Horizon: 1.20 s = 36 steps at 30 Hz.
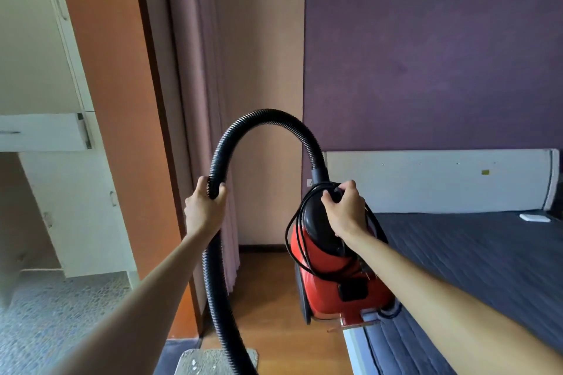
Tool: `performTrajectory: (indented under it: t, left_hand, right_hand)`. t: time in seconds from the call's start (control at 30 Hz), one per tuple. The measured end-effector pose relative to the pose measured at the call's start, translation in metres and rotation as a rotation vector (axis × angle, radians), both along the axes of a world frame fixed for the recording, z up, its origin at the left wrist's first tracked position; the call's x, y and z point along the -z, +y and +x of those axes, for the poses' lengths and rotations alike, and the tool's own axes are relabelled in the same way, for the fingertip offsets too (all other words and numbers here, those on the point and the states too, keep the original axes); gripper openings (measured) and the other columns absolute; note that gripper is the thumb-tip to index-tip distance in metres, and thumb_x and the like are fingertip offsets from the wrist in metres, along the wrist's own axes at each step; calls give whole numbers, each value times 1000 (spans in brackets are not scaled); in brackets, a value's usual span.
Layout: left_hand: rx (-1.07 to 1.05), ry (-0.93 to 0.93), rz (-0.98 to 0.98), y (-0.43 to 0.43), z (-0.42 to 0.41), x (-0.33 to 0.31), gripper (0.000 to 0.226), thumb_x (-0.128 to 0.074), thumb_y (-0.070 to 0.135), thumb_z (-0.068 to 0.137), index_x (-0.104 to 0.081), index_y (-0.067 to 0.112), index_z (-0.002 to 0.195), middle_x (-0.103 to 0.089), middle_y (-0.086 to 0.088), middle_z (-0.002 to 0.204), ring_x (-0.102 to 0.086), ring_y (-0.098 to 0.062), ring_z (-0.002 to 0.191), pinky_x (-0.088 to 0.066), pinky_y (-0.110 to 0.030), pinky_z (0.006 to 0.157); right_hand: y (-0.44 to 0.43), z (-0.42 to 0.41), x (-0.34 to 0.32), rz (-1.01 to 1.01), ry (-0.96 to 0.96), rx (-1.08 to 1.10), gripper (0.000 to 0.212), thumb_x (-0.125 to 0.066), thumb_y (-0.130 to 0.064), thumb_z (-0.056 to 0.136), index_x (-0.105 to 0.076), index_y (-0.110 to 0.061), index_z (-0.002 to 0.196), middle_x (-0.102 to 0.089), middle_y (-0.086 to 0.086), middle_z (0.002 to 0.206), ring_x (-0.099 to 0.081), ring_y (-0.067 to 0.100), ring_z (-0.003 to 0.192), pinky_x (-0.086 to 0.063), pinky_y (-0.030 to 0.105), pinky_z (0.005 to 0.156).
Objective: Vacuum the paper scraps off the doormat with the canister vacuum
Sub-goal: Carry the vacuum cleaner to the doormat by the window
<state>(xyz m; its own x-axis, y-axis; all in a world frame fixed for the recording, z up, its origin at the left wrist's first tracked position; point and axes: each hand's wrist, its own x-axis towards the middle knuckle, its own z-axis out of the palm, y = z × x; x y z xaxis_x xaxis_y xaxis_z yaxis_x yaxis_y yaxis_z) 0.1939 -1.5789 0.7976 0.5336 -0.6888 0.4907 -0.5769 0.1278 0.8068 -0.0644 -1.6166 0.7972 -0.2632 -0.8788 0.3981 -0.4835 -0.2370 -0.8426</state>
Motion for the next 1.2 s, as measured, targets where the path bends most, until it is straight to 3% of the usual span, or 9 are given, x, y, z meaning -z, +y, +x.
performTrajectory:
  t: [0.13,0.2,0.37,0.53,0.7,0.8,0.9,1.07,1.2]
  left_hand:
    - [2,-12,14,-48,4,5,15,-54,34,96,-54,20,99,-64,-7,79,-61,-20,63,-42,-23,51]
    - [11,-37,9,-71,5,5,16,-54,34,96,-55,20,105,-65,-7,82,-61,-20,63,-44,-24,52]
    - [13,-39,21,-137,16,6,19,-54,40,93,-55,26,106,-66,-7,82,-66,-29,67,-59,-41,65]
    - [20,-27,35,-212,34,7,17,-53,38,93,-53,22,99,-63,-8,77,-62,-31,70,-48,-35,65]
    - [39,-17,32,-290,43,4,20,-52,39,94,-53,21,103,-63,-10,79,-57,-31,74,-42,-34,68]
    - [53,-32,36,-328,37,0,21,-53,37,96,-53,17,105,-61,-9,81,-50,-27,72,-37,-31,68]
    - [80,-11,25,-362,32,-3,22,-53,39,94,-53,18,101,-62,-9,79,-57,-30,75,-39,-32,67]
    - [77,0,47,-428,24,2,18,-51,38,94,-50,20,96,-59,-9,78,-49,-17,69,-41,-32,63]
    - [66,22,62,-456,19,7,16,-52,39,93,-52,24,97,-58,-5,74,-57,-21,67,-43,-30,58]
  right_hand:
    - [-39,1,1,-6,-13,17,24,-62,-30,92,-47,-12,99,-56,3,83,-56,18,63,-44,29,52]
    - [-58,3,4,0,-26,21,23,-62,-29,92,-47,-12,98,-54,1,79,-60,24,64,-55,41,55]
    - [-117,12,8,19,-41,61,21,-61,-28,92,-48,-13,97,-55,1,79,-62,26,66,-58,49,57]
    - [-192,29,13,20,-34,90,23,-62,-29,90,-47,-13,94,-60,7,84,-61,31,72,-52,39,61]
    - [-263,34,12,9,-51,126,22,-62,-28,91,-49,-10,97,-61,8,86,-56,24,70,-46,33,63]
    - [-295,34,7,12,-55,148,22,-62,-29,91,-49,-12,96,-56,1,79,-59,29,73,-53,40,64]
    - [-324,33,4,23,-55,164,23,-63,-31,90,-49,-14,95,-55,1,80,-63,31,72,-58,48,60]
    - [-385,21,6,18,-25,153,22,-62,-29,91,-49,-13,96,-57,3,81,-63,29,70,-58,48,56]
    - [-420,16,13,26,-20,134,21,-63,-29,91,-48,-14,94,-56,3,80,-63,29,68,-57,51,55]
